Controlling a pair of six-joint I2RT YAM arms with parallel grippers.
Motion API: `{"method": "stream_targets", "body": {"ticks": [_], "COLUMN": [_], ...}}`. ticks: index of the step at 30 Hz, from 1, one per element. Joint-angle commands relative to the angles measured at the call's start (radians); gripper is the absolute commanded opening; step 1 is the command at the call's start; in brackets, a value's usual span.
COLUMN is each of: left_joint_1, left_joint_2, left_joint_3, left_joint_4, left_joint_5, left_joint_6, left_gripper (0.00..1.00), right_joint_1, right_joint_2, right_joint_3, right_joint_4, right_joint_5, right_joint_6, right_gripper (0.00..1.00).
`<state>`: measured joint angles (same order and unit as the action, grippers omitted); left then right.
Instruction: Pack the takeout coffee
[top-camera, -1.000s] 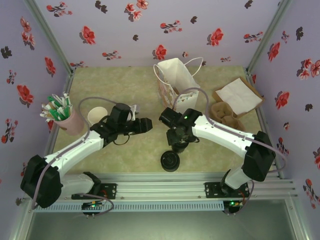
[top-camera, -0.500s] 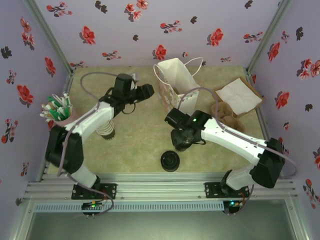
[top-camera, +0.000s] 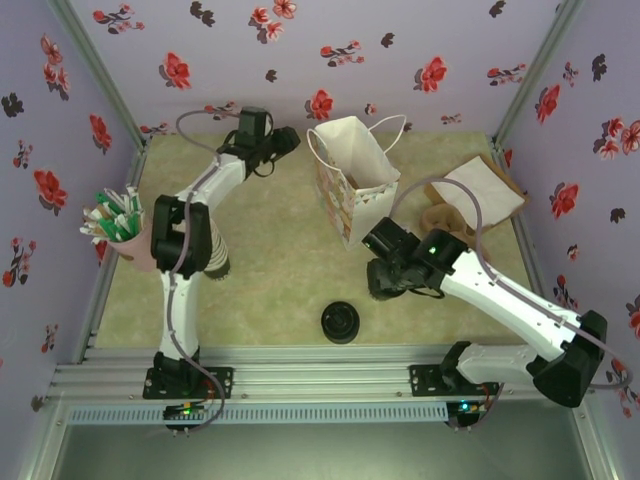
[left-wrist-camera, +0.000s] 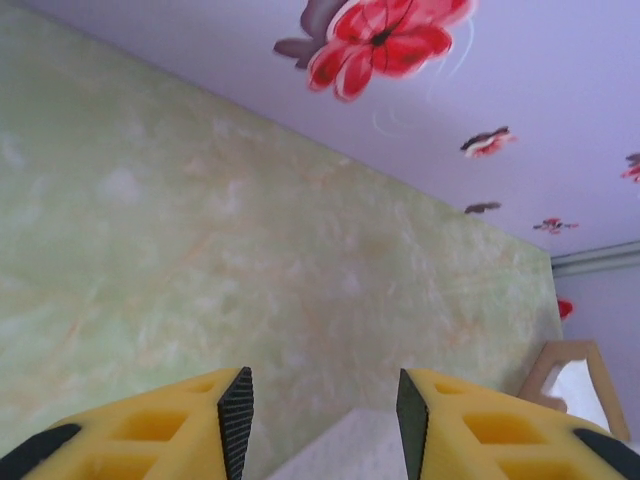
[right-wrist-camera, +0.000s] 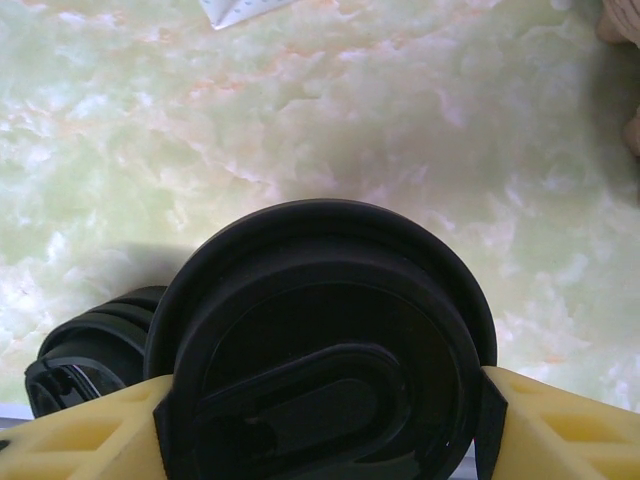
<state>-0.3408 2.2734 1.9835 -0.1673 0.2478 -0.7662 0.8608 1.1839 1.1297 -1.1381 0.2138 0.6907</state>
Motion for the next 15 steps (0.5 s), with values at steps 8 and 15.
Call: {"method": "stream_targets", "body": {"ticks": [8,15], "left_joint_1": [-0.039,-0.058], "left_joint_2": [0.283,0.292], "left_joint_3": [0.347,0.324], "left_joint_4": [-0.072,-0.043], "left_joint_5": [0.205,0.249], "left_joint_6": [0.09,0.116], "left_gripper": [0.44,0.44], "right_joint_1": [-0.01,-0.01], "right_joint_2": [-0.091,-0.15], "right_joint_3": [0.056,0.225], "right_joint_4": [-0.127,-0.263], "right_joint_5": [0.038,0.04], "right_joint_6": [0.012,-0.018], "right_gripper": [0.68,0.68]}}
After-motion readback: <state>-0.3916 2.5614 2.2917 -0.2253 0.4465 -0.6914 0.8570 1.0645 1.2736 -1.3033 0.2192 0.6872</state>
